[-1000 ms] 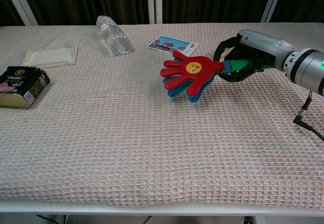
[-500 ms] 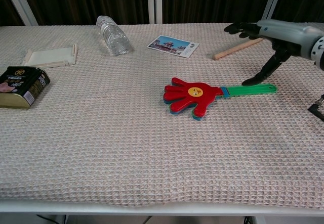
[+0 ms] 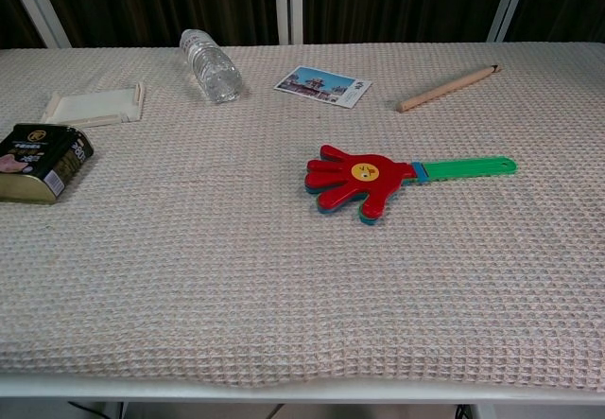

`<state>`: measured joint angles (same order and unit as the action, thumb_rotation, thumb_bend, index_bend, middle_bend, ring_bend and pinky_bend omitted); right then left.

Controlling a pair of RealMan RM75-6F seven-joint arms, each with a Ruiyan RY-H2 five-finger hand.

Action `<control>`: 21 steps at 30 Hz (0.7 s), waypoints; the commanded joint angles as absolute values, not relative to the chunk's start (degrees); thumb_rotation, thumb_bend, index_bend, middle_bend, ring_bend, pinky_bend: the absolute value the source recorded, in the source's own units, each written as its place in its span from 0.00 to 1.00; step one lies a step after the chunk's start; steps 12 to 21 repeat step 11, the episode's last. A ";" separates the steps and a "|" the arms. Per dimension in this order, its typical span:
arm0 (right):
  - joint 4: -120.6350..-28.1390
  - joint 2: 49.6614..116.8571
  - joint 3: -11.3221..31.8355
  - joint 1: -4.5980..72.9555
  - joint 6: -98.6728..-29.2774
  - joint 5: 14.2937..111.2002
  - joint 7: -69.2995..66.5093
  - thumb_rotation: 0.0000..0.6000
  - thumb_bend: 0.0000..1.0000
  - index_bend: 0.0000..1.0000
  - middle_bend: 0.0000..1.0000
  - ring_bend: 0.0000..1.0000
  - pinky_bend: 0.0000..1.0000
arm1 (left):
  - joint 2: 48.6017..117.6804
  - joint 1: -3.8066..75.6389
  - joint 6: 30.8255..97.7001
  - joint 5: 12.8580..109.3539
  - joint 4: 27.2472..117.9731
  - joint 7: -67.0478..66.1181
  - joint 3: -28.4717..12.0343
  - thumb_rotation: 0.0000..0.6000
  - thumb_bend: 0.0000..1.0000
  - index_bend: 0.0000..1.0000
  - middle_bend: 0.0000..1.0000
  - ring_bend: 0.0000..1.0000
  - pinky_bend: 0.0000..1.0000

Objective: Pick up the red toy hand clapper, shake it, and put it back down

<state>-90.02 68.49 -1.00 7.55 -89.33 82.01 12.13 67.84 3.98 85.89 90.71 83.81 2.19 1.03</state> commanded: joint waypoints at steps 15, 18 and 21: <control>-81.85 71.37 0.22 3.93 -91.27 83.34 3.29 1.00 0.00 0.00 0.00 0.00 0.00 | 69.58 4.13 88.39 90.89 81.39 1.75 -0.54 1.00 0.15 0.04 0.01 0.00 0.00; -81.85 71.37 0.22 3.93 -91.27 83.34 3.29 1.00 0.00 0.00 0.00 0.00 0.00 | 69.58 4.13 88.39 90.89 81.39 1.75 -0.54 1.00 0.15 0.04 0.01 0.00 0.00; -81.85 71.37 0.22 3.93 -91.27 83.34 3.29 1.00 0.00 0.00 0.00 0.00 0.00 | 69.58 4.13 88.39 90.89 81.39 1.75 -0.54 1.00 0.15 0.04 0.01 0.00 0.00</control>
